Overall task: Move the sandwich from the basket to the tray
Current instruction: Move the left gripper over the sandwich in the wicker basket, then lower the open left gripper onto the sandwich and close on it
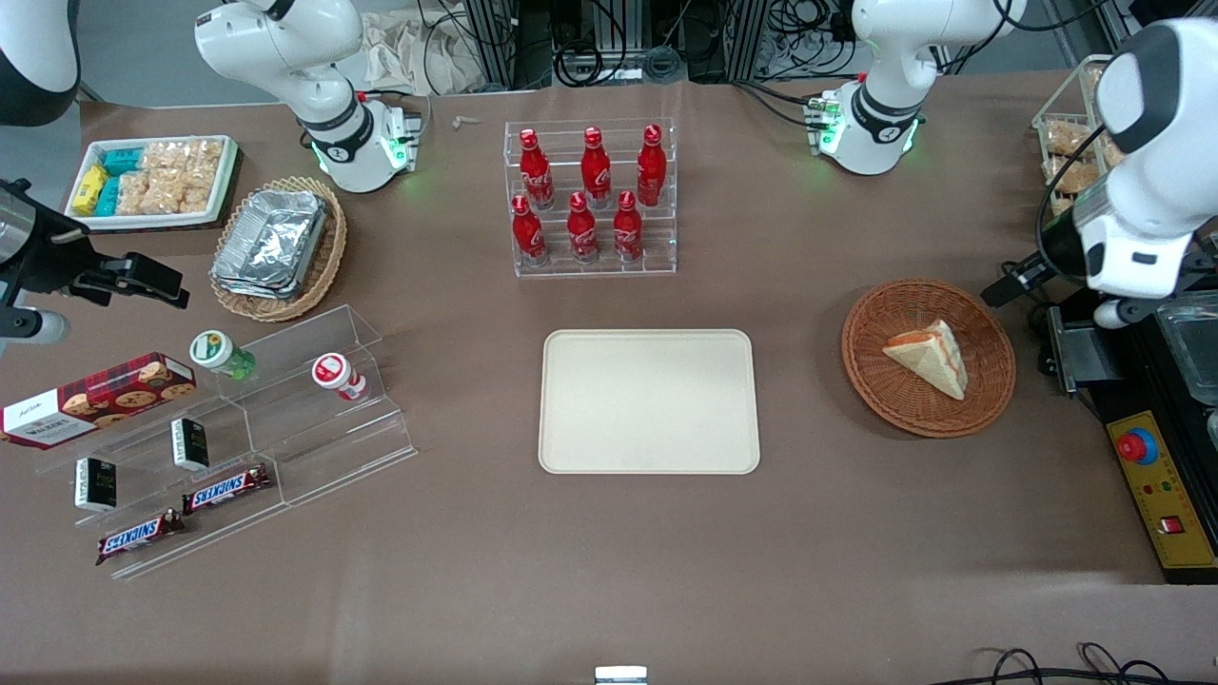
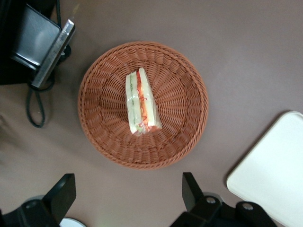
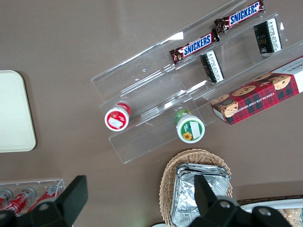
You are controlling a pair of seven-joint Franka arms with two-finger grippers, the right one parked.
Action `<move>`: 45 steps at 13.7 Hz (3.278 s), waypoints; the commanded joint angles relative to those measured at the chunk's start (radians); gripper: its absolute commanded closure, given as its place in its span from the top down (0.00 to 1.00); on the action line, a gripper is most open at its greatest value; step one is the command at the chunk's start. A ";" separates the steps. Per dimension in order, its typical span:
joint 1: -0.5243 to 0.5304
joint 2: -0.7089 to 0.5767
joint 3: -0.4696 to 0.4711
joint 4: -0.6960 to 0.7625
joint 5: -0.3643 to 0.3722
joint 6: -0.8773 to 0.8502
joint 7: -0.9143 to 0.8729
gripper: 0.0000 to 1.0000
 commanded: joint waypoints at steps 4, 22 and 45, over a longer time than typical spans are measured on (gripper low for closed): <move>0.000 0.078 0.002 -0.090 0.014 0.132 -0.130 1.00; -0.001 0.329 0.045 -0.125 -0.007 0.320 -0.132 1.00; -0.010 0.251 0.011 -0.087 -0.007 0.243 -0.007 0.00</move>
